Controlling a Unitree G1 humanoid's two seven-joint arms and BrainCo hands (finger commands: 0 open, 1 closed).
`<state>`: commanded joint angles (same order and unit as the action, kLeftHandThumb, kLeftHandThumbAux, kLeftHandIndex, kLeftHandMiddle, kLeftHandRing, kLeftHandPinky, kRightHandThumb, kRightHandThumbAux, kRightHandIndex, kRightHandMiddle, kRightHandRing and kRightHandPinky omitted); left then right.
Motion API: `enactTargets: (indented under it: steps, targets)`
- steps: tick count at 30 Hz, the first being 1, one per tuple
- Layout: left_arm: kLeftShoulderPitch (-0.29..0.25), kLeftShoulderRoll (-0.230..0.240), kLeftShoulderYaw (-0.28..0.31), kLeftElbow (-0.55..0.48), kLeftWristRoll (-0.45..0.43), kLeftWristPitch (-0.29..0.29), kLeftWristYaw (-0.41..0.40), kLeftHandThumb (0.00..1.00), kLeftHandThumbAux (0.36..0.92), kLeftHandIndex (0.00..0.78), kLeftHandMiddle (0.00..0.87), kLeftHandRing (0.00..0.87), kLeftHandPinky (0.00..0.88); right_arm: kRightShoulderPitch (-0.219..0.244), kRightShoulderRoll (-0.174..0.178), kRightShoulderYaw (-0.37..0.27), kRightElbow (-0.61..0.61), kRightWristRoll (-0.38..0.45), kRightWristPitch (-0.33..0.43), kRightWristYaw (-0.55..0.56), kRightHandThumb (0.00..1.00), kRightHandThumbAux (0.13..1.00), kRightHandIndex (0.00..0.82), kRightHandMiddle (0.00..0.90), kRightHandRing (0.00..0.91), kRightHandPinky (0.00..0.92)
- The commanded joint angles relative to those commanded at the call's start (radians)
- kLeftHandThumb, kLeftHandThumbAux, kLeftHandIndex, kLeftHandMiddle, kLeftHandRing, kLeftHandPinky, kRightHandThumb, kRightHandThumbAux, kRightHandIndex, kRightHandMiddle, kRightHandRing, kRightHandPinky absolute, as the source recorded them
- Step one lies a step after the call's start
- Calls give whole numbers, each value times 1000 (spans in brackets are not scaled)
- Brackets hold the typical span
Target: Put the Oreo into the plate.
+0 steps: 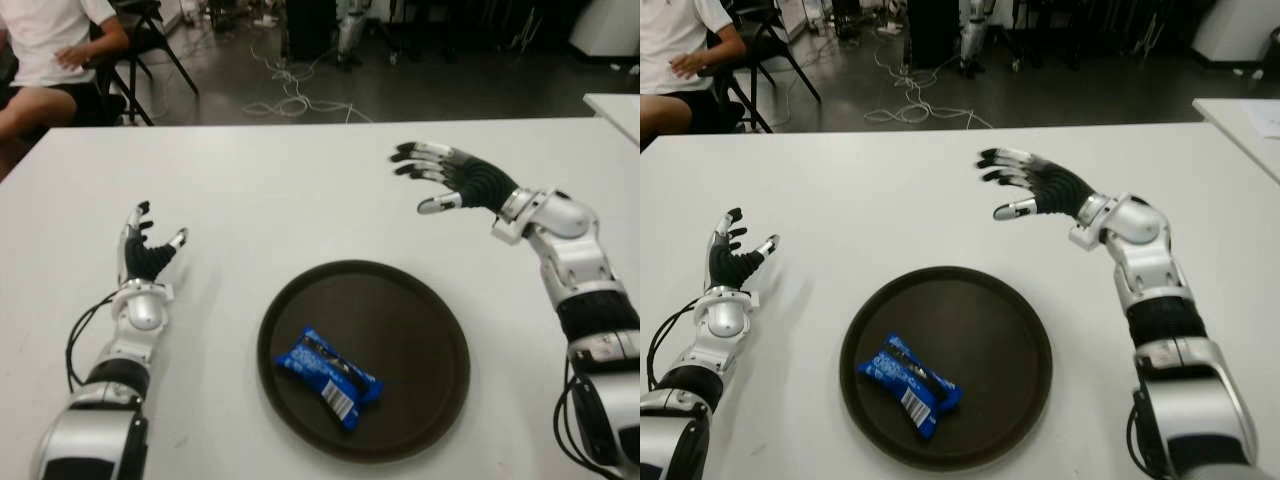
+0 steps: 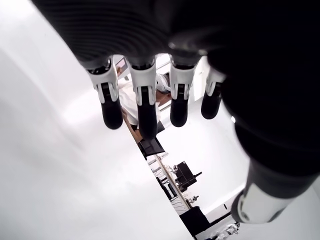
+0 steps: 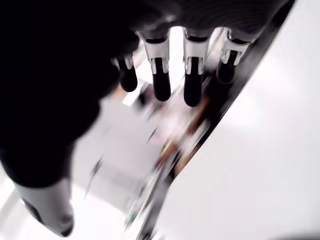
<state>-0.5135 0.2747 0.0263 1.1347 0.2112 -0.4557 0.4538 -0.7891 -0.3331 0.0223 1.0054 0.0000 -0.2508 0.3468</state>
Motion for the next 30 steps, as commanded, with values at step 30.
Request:
enactTargets:
  steps: [30]
  targets:
    - [20, 2, 2, -12, -6, -6, -12, 256, 721, 73, 144, 164, 203, -35, 91, -88, 301, -75, 32, -627, 0, 715, 60, 36, 25, 0]
